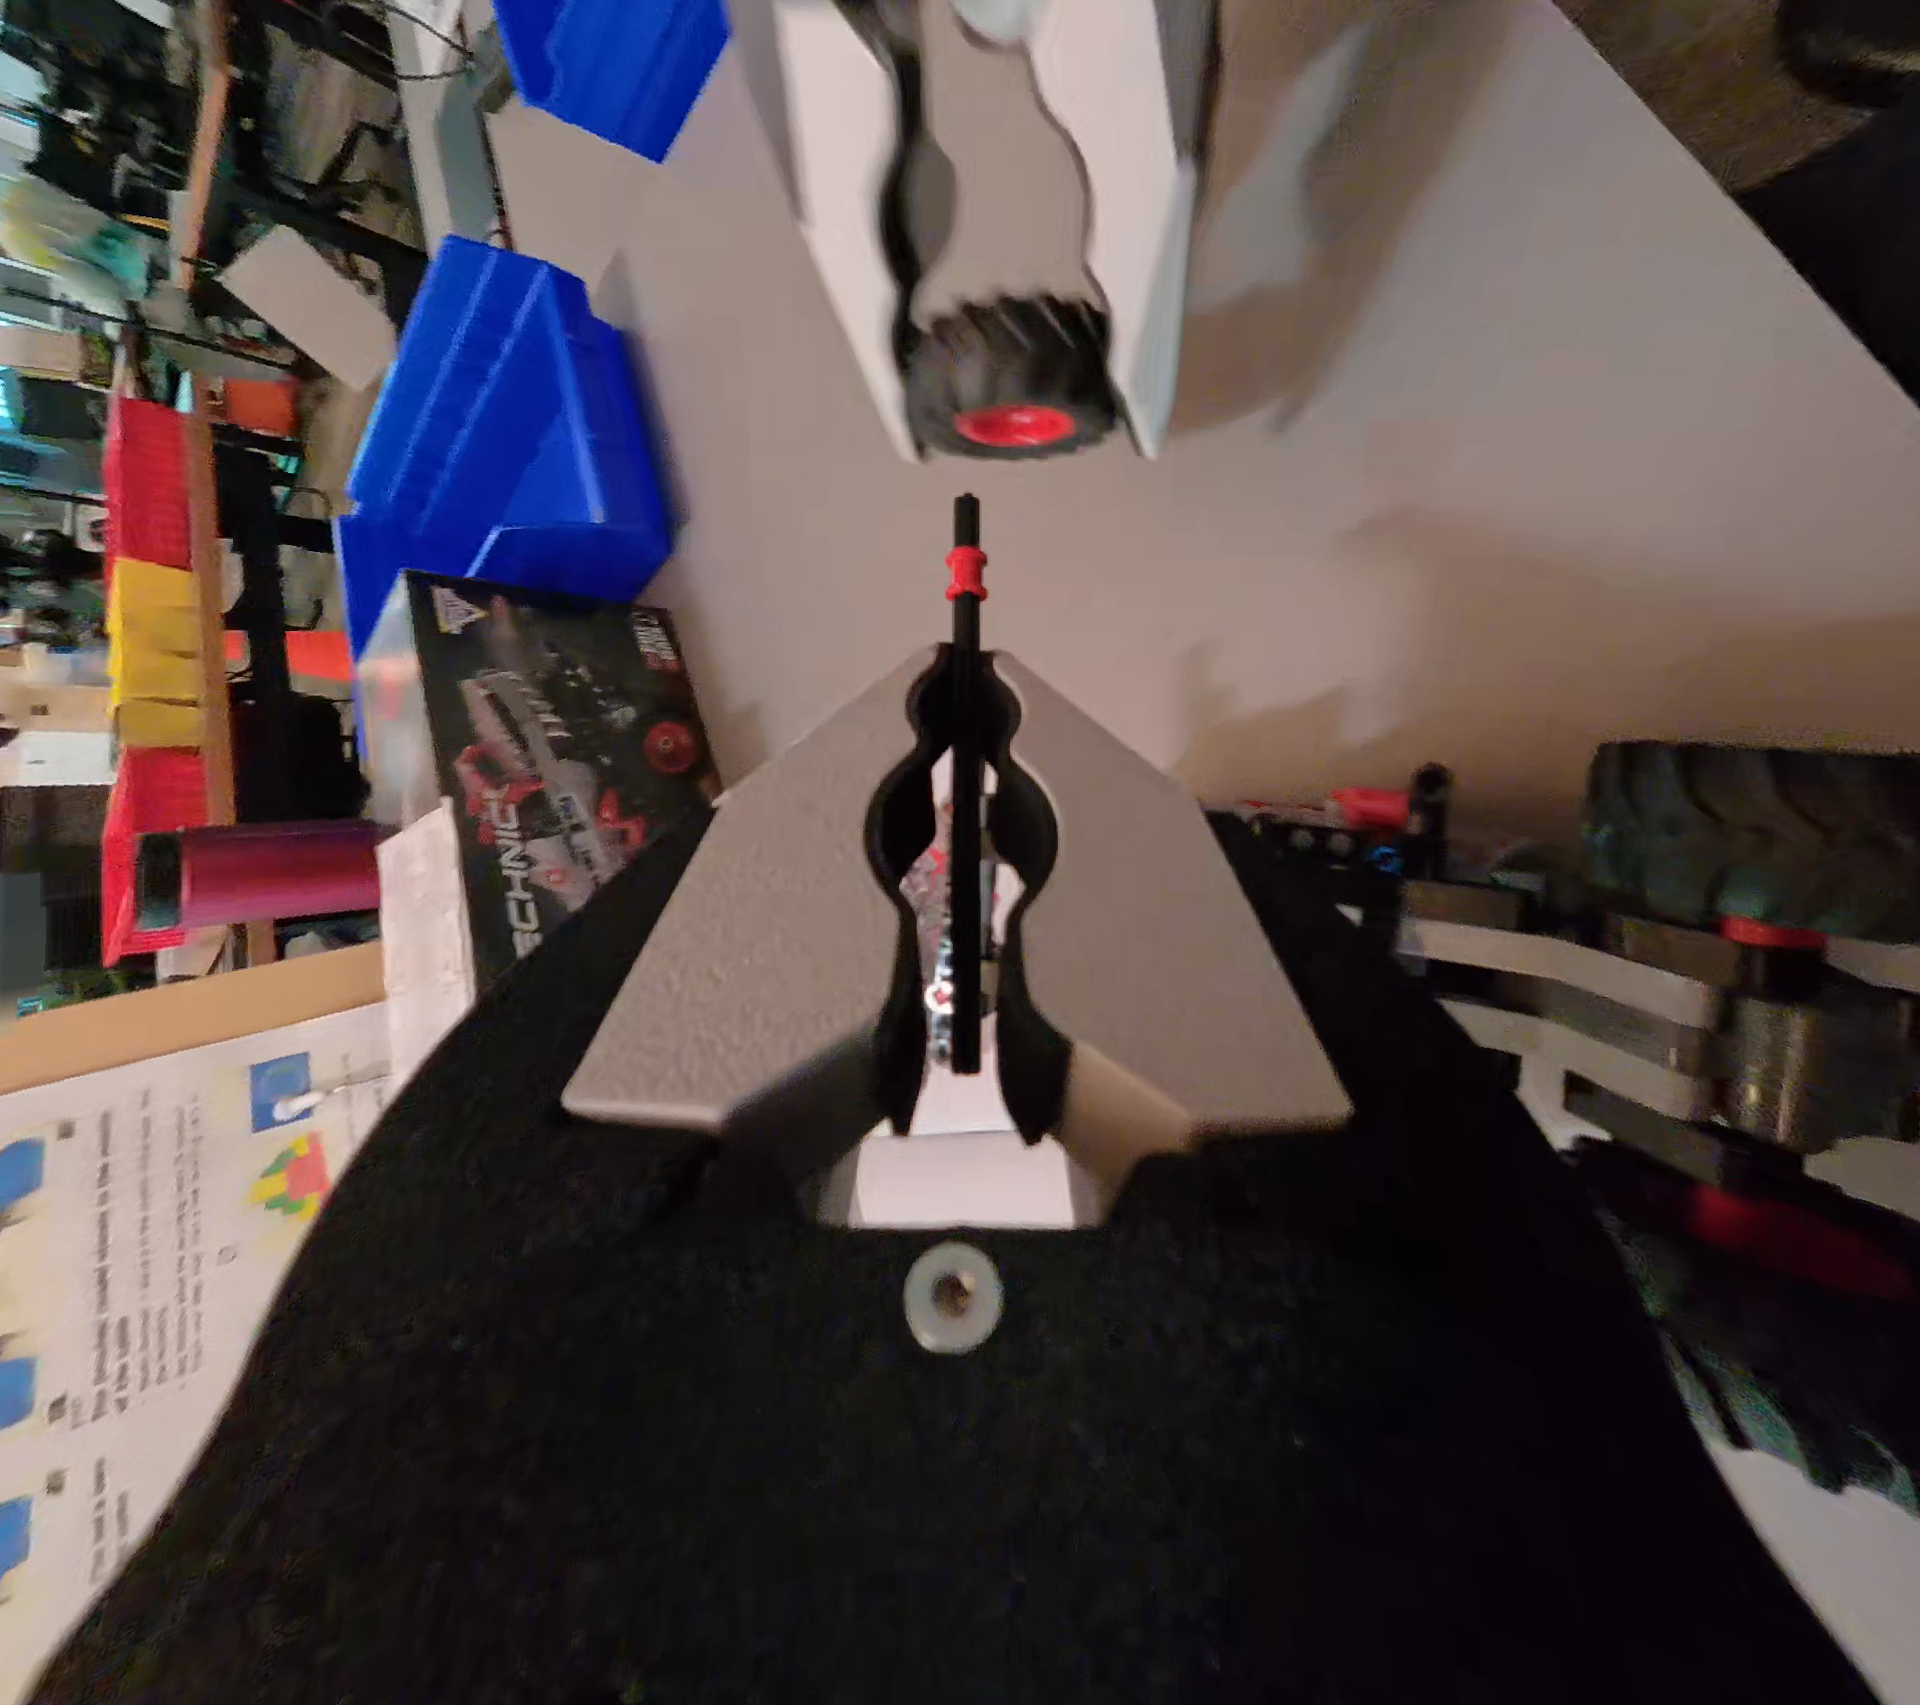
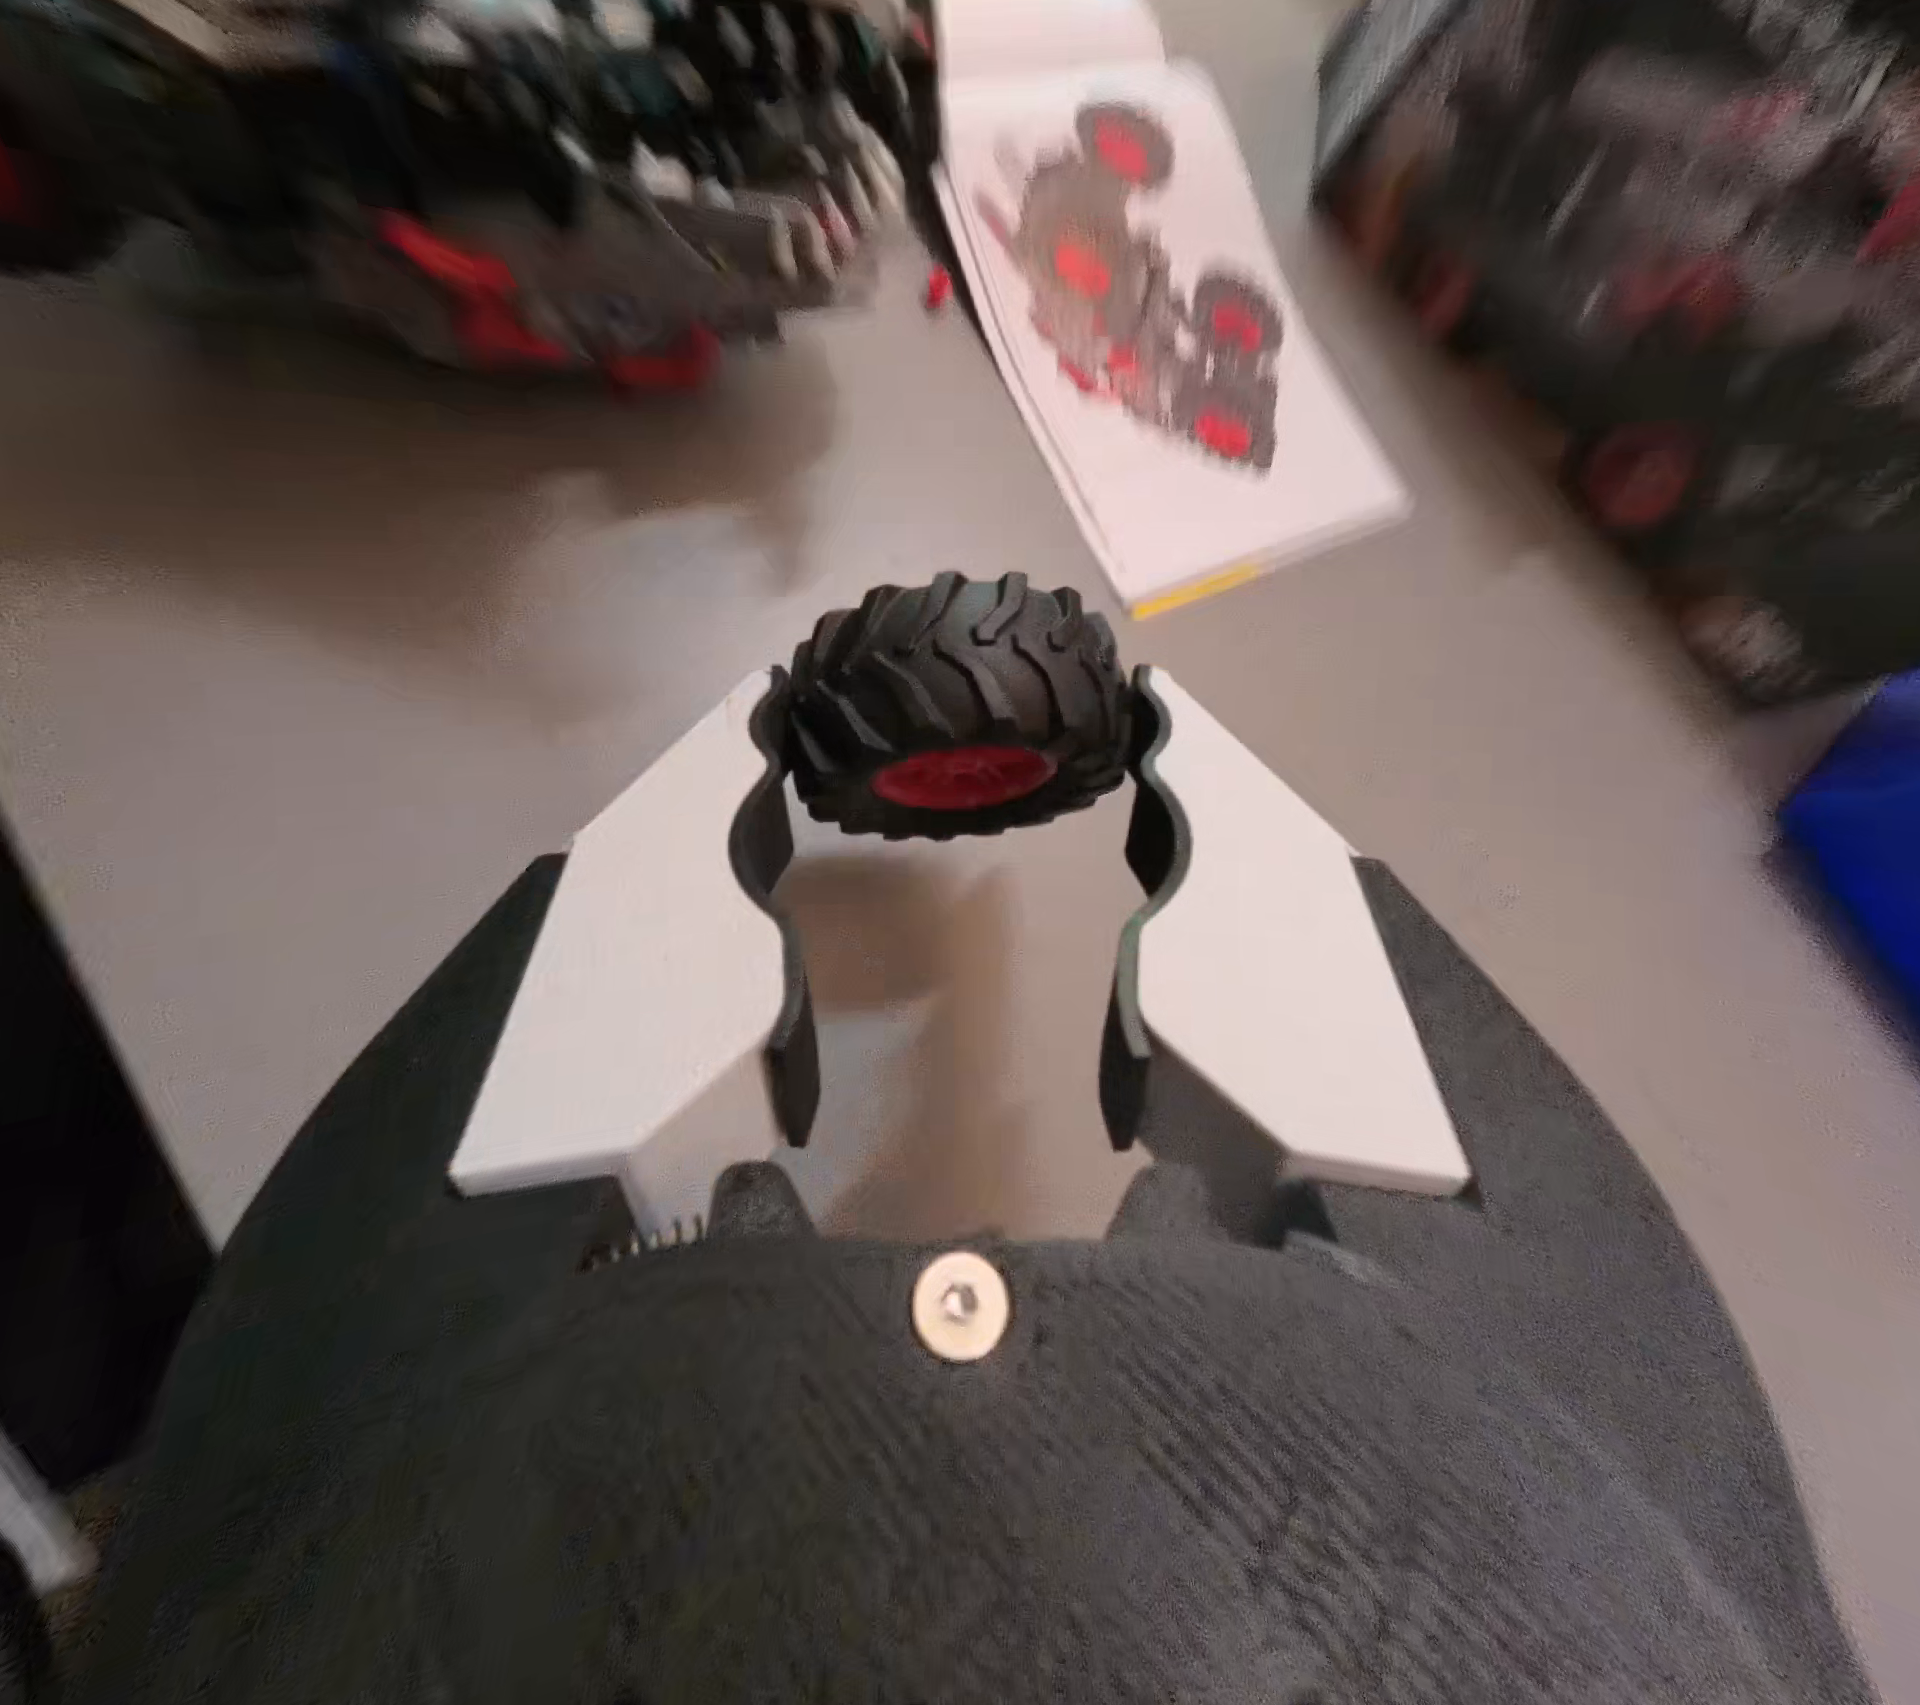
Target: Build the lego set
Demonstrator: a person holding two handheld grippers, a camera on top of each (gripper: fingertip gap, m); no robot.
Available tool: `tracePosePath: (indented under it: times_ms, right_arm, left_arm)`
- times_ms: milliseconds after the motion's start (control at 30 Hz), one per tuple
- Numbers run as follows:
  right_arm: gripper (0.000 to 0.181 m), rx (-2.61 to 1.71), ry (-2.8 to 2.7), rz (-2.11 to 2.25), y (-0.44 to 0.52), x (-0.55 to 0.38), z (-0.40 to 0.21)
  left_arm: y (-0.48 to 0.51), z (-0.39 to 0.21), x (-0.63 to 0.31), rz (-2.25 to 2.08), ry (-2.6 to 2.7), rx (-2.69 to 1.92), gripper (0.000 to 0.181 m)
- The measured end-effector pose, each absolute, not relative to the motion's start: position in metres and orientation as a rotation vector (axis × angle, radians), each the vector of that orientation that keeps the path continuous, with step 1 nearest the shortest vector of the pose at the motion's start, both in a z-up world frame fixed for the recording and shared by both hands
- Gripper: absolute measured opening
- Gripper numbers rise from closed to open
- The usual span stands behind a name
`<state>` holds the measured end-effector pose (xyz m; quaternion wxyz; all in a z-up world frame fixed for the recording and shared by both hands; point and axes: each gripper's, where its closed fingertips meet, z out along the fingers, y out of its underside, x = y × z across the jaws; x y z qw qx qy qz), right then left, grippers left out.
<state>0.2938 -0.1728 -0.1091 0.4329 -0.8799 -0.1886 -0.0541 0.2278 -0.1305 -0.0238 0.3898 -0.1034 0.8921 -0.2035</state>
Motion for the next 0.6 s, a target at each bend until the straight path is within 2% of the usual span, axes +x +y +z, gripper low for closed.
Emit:
tracePosePath:
  times_ms: [100, 200, 367, 533, 600]
  right_arm:
    - [0.064, -2.257, -0.281, 0.044, -0.17, 0.298, -0.142]
    - [0.065, -2.354, -0.25, -0.083, -0.172, 0.311, -0.154]
    - [0.064, -2.423, -0.345, -0.137, -0.162, 0.315, -0.159]
    - [0.061, -2.422, -0.371, -0.07, -0.154, 0.31, -0.161]
    - [0.072, -2.431, -0.355, -0.073, -0.158, 0.311, -0.161]
  left_arm:
    - [-0.106, -0.013, 0.223, -0.509, 2.211, -0.336, 0.0]
    - [-0.069, -0.018, 0.207, -0.447, 2.196, -0.397, 0.0]
    - [-0.025, -0.048, 0.181, -0.406, 2.27, -0.472, 0.0]
    - [-0.022, -0.066, 0.177, -0.446, 2.267, -0.471, 0.0]
    - [-0.025, -0.065, 0.179, -0.475, 2.249, -0.459, 0.0]
